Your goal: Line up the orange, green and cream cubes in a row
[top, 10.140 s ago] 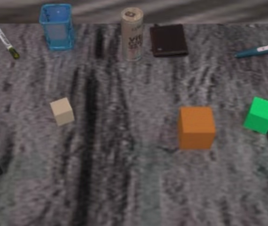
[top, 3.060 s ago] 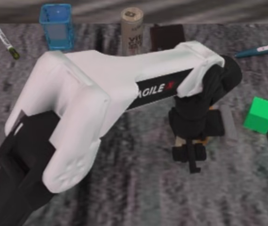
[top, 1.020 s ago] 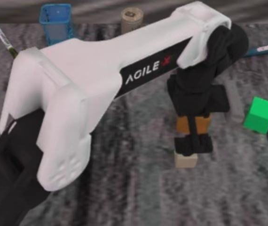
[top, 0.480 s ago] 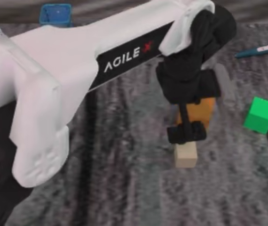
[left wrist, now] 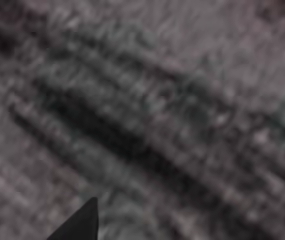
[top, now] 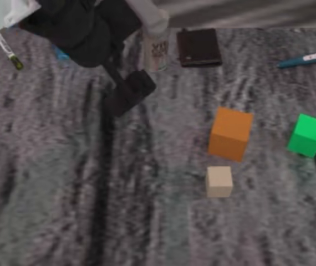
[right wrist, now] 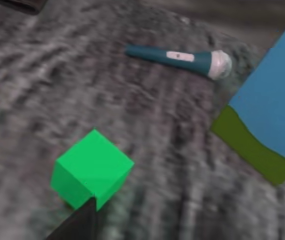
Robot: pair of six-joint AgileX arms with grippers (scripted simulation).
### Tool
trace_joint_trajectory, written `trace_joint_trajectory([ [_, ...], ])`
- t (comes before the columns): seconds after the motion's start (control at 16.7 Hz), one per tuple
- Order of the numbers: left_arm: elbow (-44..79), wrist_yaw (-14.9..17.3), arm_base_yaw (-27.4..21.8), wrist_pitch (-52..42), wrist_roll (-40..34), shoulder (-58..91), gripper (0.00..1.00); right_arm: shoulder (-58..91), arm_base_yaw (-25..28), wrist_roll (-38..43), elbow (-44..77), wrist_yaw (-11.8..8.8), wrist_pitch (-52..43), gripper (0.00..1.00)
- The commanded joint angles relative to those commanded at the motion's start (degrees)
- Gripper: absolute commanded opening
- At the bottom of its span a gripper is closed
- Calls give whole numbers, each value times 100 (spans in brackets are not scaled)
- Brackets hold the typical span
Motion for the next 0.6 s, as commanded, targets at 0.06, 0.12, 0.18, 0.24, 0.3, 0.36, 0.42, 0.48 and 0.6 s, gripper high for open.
trace_joint_trajectory([
  [0.06,-604,-11,251,337,-188,-673,100,618,30,-259,444,3,-301,100],
  [0.12,-1228,-22,502,682,-378,-1362,100,1251,60,-523,891,7,-610,100],
  [0.18,-1859,-31,748,1028,-567,-2050,100,1888,92,-788,1335,10,-921,100],
  [0.24,-2489,-40,986,1373,-753,-2726,100,2471,121,-1034,1746,13,-1211,100],
  [0.3,-3111,-46,1215,1716,-935,-3382,100,3082,152,-1295,2182,16,-1520,100],
  [0.36,-3720,-52,1435,2056,-1111,-4013,100,3667,184,-1551,2606,19,-1823,100],
  [0.42,-4312,-56,1644,2394,-1283,-4616,100,4221,214,-1801,3017,21,-2118,100],
  [0.48,-4882,-59,1844,2728,-1450,-5190,100,4706,242,-2026,3390,23,-2383,100],
  [0.6,-5941,-58,2211,3381,-1766,-6259,100,5652,298,-2478,4156,25,-2908,100],
])
